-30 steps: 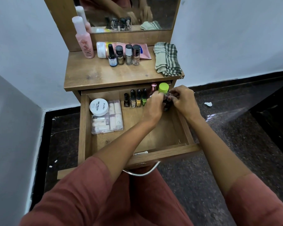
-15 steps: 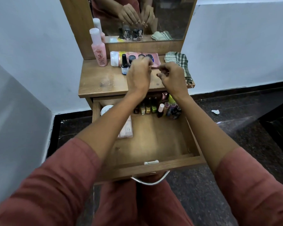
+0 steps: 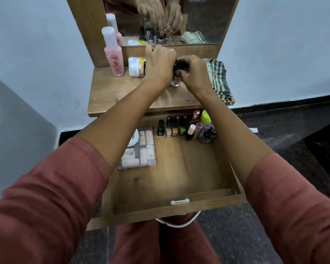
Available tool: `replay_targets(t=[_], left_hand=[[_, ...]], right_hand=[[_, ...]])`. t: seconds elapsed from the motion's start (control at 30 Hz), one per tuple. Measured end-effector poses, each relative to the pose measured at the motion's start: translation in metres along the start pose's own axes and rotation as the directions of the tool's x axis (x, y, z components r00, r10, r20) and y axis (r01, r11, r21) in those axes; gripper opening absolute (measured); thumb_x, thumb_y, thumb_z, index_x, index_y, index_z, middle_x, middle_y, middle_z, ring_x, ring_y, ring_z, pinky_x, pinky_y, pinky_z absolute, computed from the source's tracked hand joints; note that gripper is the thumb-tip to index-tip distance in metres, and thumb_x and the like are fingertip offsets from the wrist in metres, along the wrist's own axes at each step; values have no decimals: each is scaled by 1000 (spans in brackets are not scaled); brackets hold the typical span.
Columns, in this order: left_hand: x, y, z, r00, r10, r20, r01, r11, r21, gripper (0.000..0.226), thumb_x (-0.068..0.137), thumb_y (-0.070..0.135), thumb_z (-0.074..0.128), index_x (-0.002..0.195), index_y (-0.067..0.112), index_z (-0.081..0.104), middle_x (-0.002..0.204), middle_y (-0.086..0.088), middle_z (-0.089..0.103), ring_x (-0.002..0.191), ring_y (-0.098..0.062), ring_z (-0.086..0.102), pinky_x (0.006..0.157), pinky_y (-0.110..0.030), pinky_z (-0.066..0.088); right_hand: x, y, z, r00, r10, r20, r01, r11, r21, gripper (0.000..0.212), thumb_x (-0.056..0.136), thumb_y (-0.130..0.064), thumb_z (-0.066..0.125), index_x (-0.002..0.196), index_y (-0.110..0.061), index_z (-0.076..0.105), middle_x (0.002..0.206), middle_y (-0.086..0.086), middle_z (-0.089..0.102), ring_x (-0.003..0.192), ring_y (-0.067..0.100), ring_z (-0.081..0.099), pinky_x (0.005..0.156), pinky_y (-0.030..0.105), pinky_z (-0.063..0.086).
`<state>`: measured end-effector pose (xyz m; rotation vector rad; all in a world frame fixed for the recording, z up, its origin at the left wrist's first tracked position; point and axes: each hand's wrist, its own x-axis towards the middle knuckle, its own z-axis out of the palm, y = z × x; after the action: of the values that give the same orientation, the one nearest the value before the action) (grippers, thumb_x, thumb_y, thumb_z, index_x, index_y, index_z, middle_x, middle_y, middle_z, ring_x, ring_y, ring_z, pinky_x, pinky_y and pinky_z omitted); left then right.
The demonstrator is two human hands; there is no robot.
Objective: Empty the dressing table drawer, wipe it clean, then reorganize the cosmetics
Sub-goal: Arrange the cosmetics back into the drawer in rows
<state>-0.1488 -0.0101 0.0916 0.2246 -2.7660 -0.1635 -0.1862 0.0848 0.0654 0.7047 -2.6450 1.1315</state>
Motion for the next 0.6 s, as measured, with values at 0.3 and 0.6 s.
replay_targets(t=[0.3, 0.6], left_hand=[[-25, 11, -14, 997, 52, 57, -48, 996, -78, 23, 88, 14, 54, 106, 3, 64, 103, -20, 64, 107, -34, 49, 82, -41, 40], [-78, 22, -20, 991, 51, 125, -7, 944, -329, 24, 82, 8, 63, 105, 5, 67, 102, -17, 67, 96, -31, 62, 84, -42, 52]], right_hand=[[-28, -2, -18, 1000, -9, -25, 9, 1000, 30, 31, 76, 4, 65, 107, -1, 66, 107, 17, 65, 96, 23, 60, 79, 14, 41], [-86, -5, -41, 999, -34, 32, 32, 998, 49, 31, 78, 2, 66, 108, 1, 65, 106, 17, 65, 91, 18, 58, 75, 7, 40]])
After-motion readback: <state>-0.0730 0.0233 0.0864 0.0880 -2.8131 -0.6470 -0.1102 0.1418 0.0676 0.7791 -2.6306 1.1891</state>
